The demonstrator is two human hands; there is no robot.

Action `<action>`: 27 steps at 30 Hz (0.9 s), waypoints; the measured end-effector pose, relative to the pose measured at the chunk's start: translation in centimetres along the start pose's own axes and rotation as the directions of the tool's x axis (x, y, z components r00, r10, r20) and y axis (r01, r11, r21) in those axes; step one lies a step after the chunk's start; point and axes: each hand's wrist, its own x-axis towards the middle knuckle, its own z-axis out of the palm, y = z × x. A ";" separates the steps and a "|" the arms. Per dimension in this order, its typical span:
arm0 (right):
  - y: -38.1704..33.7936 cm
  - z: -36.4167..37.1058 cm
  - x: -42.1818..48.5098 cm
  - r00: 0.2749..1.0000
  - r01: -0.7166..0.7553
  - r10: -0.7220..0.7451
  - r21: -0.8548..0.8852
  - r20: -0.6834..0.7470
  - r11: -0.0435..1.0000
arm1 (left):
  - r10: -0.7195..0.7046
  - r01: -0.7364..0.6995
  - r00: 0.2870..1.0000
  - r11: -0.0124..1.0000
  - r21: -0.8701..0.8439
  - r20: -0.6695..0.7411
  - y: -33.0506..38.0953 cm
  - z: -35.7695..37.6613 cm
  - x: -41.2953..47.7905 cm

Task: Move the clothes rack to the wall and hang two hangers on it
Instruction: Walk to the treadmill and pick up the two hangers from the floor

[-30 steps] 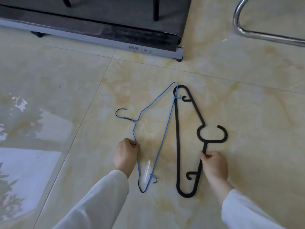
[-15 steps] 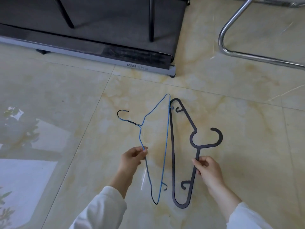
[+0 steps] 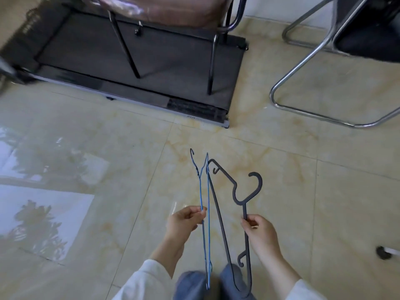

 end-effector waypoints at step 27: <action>-28.3 -7.4 -30.9 0.917 0.234 -0.251 0.092 0.311 0.968 | 0.191 -0.228 0.970 0.931 -0.286 -0.150 15.3 -9.3 -35.4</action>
